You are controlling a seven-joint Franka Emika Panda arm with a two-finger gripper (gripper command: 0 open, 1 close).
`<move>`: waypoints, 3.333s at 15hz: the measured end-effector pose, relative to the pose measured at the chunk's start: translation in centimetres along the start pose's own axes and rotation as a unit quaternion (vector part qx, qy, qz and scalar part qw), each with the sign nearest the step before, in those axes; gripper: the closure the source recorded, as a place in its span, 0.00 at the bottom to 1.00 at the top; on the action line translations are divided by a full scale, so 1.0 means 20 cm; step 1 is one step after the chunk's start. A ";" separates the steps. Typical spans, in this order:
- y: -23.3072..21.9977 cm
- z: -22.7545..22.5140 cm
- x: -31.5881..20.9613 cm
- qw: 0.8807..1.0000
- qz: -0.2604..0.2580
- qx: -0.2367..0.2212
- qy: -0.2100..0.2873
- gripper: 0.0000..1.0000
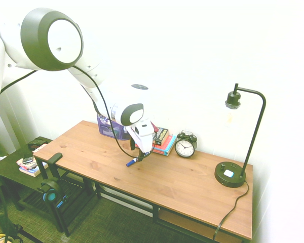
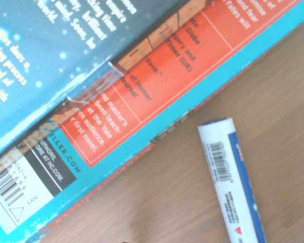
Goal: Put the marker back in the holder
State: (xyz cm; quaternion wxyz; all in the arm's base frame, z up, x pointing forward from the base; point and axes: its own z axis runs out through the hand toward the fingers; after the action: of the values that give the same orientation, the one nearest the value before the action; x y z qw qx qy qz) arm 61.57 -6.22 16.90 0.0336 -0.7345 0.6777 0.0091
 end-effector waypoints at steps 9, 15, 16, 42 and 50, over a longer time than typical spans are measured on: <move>-0.04 0.02 0.01 1.000 -0.003 -0.002 0.000 1.00; -0.10 0.04 -0.05 1.000 -0.016 -0.009 -0.001 1.00; -0.11 0.04 -0.06 1.000 -0.017 -0.009 -0.001 1.00; -0.08 -1.05 -1.43 0.976 -0.153 0.128 -0.082 1.00; -0.36 -0.87 -1.28 0.983 -0.125 0.029 -0.134 1.00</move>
State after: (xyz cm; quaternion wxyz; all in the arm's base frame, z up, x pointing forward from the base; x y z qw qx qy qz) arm 66.14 18.84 36.14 0.1462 -0.8046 0.5695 0.0834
